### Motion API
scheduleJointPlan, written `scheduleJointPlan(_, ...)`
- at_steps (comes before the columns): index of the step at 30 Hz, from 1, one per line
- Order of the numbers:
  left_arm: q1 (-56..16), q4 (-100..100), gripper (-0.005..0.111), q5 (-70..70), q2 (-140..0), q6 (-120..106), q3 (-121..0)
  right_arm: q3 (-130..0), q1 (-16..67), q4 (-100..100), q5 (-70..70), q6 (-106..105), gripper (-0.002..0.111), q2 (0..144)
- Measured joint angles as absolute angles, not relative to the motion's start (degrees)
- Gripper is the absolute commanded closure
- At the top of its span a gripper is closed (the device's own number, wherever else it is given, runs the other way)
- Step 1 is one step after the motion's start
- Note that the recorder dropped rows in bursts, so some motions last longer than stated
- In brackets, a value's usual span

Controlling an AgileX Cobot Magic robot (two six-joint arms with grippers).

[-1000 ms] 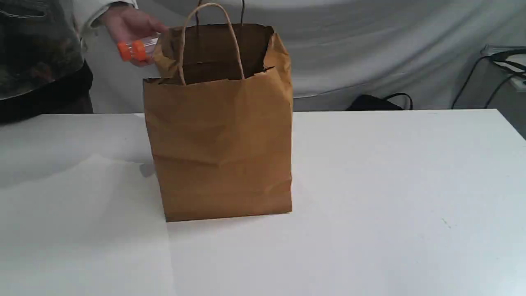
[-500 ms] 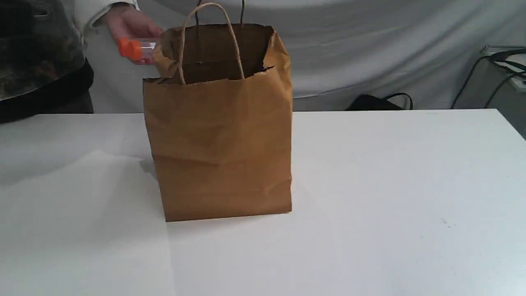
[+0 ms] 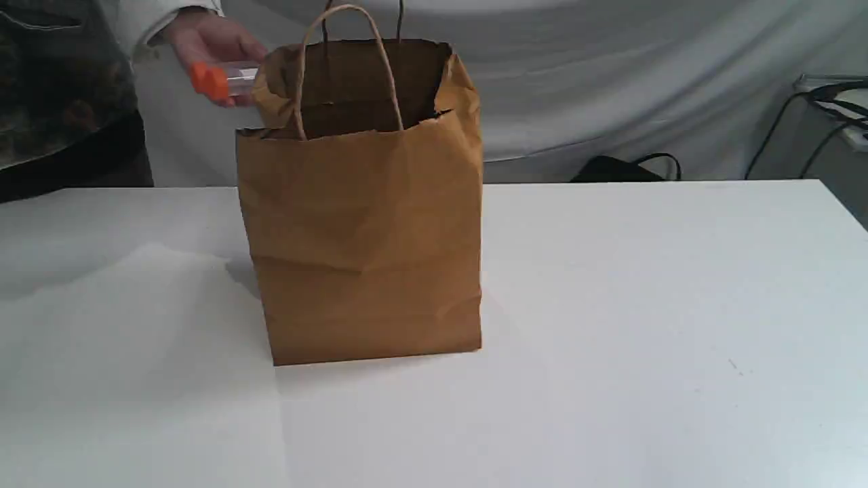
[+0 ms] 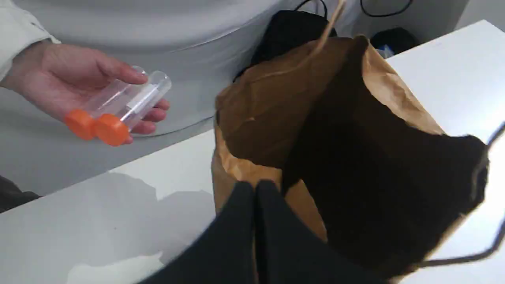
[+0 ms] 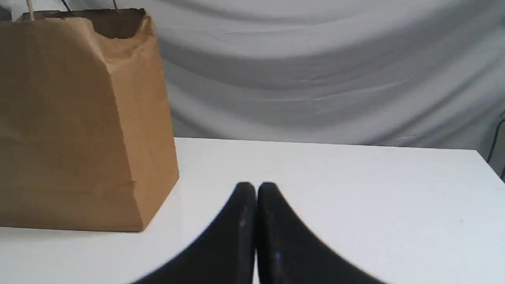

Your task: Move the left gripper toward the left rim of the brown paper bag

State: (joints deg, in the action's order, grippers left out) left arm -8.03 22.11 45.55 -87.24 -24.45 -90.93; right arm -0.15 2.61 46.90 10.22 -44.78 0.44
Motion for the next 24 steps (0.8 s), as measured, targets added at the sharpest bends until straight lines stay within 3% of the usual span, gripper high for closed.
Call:
scheduleJointPlan(12,-8.0,3.9,0.105,55.5,-99.2,-8.2,-108.2,-0.2,2.6,46.9,10.2,-44.8,0.108,0.4)
scheduleJointPlan(20,-8.0,8.0,0.098,67.7,-112.2,-7.5,-125.2,-0.2,2.6,46.9,10.2,-44.8,0.108,0.4)
scheduleJointPlan(24,-8.0,16.0,0.088,69.6,-118.3,-8.5,-133.3,-0.2,2.6,46.9,10.2,-44.8,0.108,0.4)
